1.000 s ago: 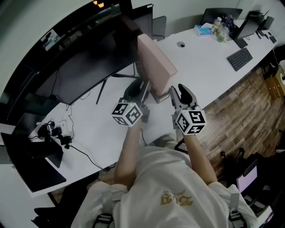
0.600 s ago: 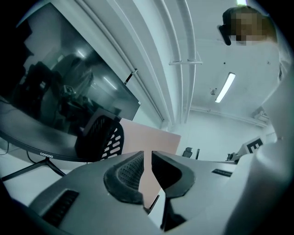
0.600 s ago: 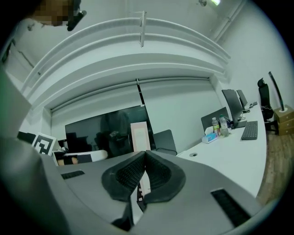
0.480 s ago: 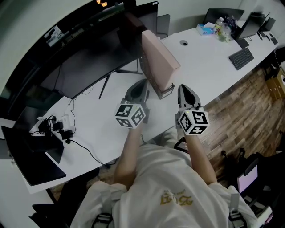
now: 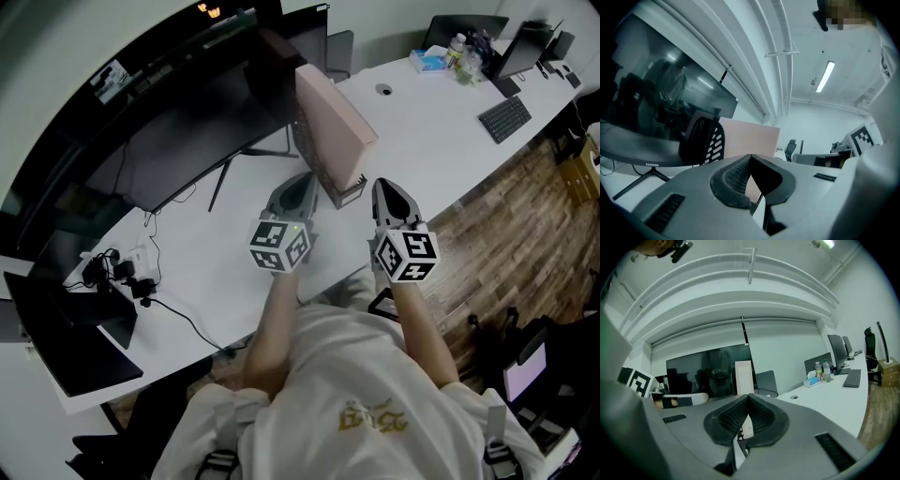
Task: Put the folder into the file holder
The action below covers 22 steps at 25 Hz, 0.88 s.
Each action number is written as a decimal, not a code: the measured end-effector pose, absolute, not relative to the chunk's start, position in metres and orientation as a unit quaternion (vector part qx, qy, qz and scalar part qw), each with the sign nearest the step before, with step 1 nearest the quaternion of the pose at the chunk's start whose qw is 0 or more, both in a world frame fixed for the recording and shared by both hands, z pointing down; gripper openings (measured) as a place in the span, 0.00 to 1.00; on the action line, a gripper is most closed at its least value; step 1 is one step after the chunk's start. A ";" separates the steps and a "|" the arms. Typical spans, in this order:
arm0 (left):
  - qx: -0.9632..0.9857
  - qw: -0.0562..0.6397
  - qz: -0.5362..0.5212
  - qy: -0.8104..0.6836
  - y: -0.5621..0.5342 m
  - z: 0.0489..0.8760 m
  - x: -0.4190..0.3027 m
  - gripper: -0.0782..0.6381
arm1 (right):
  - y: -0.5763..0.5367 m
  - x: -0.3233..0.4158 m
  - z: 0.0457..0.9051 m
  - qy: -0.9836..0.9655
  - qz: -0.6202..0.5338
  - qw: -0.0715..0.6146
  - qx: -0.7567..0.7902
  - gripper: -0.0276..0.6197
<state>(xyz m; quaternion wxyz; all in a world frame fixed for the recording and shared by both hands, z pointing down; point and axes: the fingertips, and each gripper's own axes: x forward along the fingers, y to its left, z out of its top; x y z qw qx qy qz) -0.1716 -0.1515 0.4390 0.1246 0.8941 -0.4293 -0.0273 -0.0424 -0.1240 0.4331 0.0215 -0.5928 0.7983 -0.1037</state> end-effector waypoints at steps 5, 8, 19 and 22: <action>0.892 0.129 -0.026 -0.432 -0.154 0.441 -0.174 0.13 | -0.124 -0.041 0.435 0.797 -0.107 0.020 -0.595 0.06; 0.891 0.131 -0.028 -0.434 -0.156 0.441 -0.175 0.13 | -0.125 -0.040 0.434 0.797 -0.107 0.018 -0.595 0.06; 0.890 0.138 -0.030 -0.433 -0.158 0.444 -0.175 0.13 | -0.127 -0.039 0.436 0.797 -0.110 0.015 -0.594 0.06; 0.890 0.139 -0.028 -0.433 -0.158 0.446 -0.175 0.13 | -0.126 -0.038 0.437 0.796 -0.112 0.017 -0.595 0.06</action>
